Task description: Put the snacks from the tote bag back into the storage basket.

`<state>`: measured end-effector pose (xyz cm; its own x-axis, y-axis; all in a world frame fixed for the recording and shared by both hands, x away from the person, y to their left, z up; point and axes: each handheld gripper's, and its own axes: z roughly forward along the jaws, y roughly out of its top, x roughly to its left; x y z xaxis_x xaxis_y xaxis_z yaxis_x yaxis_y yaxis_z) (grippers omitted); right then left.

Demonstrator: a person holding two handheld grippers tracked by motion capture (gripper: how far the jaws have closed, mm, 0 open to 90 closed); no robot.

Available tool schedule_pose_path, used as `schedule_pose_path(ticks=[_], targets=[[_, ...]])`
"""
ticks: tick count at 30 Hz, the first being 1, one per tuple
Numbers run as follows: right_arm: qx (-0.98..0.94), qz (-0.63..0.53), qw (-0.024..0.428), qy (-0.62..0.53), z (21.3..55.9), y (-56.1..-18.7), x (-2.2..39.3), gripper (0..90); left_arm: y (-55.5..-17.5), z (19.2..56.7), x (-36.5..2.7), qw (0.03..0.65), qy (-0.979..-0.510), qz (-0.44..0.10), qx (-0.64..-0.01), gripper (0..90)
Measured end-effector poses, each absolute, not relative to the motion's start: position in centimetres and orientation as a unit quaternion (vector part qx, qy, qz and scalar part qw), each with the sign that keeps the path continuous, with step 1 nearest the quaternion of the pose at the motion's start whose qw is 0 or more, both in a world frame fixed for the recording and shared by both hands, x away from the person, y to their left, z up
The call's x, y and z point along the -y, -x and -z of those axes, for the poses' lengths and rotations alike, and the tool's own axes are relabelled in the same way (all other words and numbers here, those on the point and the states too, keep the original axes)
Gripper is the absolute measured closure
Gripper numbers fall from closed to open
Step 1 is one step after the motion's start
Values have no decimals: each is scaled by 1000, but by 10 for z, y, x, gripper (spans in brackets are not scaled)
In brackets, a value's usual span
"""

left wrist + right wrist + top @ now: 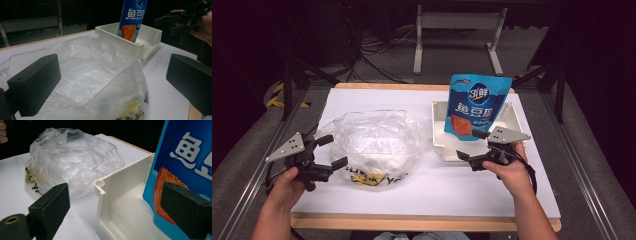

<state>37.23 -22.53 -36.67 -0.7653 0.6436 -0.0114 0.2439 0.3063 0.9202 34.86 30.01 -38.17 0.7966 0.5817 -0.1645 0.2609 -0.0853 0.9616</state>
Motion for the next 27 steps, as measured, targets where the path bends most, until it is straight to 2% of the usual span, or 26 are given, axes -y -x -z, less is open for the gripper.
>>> schedule_pose_path(ticks=[12, 27], targets=[[-815, -460, 181, -301, 399, -381, 218, 49, -350, 389, -296, 613, -726, -132, -282, 1], [-810, -460, 192, -308, 403, -380, 219, 43, -354, 398, -288, 602, -737, -127, -280, 1]])
